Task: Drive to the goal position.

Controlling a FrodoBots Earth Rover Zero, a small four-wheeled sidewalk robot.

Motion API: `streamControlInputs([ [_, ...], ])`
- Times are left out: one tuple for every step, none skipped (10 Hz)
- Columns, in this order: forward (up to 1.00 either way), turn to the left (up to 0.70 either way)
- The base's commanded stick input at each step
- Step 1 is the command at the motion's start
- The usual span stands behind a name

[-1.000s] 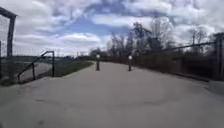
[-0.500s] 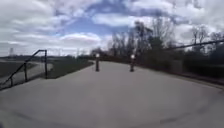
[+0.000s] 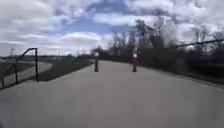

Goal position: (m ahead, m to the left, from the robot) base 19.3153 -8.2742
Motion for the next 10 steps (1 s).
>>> streamControlInputs([
  [0.95,0.0],
  [0.95,0.0],
  [0.95,0.0],
  [0.95,0.0],
  [0.95,0.0],
  [0.95,0.0],
  [0.95,0.0],
  [0.95,0.0],
  [0.95,0.0],
  [0.95,0.0],
])
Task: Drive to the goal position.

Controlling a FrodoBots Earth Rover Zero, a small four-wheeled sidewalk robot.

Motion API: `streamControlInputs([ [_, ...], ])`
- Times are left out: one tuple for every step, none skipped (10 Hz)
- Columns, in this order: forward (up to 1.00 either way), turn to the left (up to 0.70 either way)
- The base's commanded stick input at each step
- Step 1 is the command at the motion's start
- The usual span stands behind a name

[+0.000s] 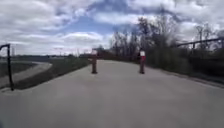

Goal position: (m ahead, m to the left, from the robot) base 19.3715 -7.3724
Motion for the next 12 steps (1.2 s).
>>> streamControlInputs([
  [0.95,0.0],
  [0.95,0.0],
  [0.95,0.0],
  [0.95,0.0],
  [0.95,0.0],
  [0.95,0.0],
  [0.95,0.0],
  [0.95,0.0],
  [0.95,0.0],
  [0.95,0.0],
  [0.95,0.0],
  [0.95,0.0],
])
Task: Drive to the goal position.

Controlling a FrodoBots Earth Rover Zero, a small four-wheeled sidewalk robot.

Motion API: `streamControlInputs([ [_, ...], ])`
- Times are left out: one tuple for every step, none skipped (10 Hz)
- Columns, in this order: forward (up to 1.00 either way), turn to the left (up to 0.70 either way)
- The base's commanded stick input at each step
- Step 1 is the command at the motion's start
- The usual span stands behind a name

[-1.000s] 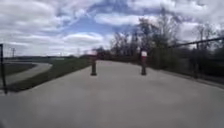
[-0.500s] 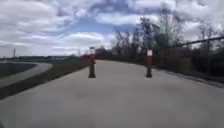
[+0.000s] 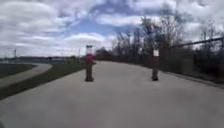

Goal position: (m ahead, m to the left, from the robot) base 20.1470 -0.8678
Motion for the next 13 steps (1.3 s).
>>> streamControlInputs([
  [0.95,0.0],
  [0.96,0.0],
  [0.95,0.0],
  [0.95,0.0],
  [0.96,0.0],
  [0.95,0.0],
  [0.95,0.0],
  [0.95,0.0],
  [0.95,0.0],
  [0.95,0.0],
  [0.95,0.0],
  [0.95,0.0],
  [0.95,0.0],
])
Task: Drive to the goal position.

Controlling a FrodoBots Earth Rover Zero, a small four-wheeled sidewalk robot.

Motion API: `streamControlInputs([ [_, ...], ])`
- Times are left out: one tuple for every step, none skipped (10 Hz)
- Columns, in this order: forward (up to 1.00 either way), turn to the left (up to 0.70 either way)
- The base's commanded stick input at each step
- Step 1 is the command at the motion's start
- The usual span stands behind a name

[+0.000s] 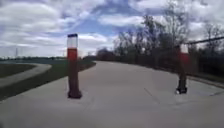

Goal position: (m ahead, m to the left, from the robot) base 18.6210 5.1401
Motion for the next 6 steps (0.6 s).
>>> streamControlInputs([
  [0.95,0.0],
  [0.95,0.0],
  [0.95,0.0],
  [0.95,0.0],
  [0.95,0.0],
  [0.96,0.0],
])
